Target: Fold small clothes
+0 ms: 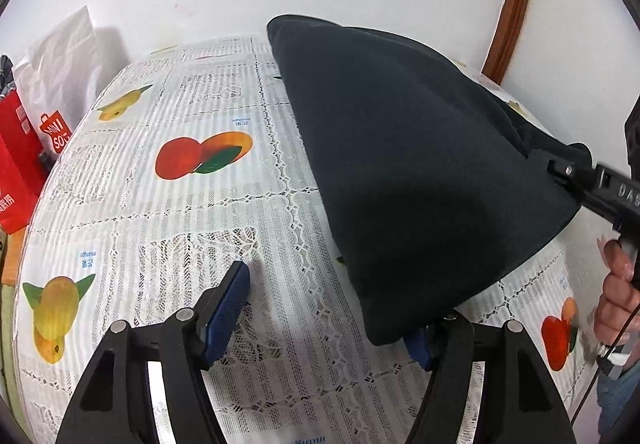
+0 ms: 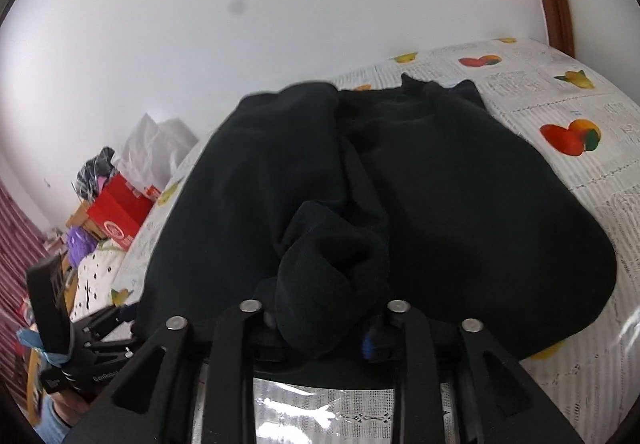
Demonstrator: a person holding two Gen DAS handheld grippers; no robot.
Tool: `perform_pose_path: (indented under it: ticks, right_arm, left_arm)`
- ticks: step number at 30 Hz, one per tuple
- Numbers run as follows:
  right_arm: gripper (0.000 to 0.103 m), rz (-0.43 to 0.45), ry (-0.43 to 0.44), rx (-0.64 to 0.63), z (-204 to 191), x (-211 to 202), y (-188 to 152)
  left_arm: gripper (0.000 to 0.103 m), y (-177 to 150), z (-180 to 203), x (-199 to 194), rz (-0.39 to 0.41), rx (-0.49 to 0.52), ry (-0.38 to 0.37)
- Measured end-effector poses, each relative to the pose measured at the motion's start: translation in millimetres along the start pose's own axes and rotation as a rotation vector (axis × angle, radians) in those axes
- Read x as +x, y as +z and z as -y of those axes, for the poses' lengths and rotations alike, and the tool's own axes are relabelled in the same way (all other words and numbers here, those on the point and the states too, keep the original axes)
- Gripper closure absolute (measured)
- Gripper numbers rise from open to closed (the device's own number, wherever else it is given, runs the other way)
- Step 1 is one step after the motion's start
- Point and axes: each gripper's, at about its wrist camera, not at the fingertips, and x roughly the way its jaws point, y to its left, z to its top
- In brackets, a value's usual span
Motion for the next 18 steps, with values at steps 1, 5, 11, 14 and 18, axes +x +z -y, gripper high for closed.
perform_pose_path:
  ticks: [1,5,11,14,18]
  right_arm:
    - [0.066,0.008,0.005,0.01,1,-3,3]
    - [0.045,0.023,0.039,0.054,3,-3,16]
    - [0.042,-0.049,0.06,0.13,3,31,23]
    - [0.048,-0.061,0.006,0.1,-7,44,25]
    - [0.085,-0.034,0.025,-0.014,-25,43,30]
  left_arm:
    - [0.036,0,0,-2,0.001,-0.002,-0.007]
    - [0.035,4,11,-2,0.001,-0.005,-0.06]
    - [0.035,13,31,17,-0.017,0.036,-0.042]
    - [0.032,14,31,19,-0.014,0.043,-0.037]
    - [0.032,15,35,21,-0.011,0.055,-0.019]
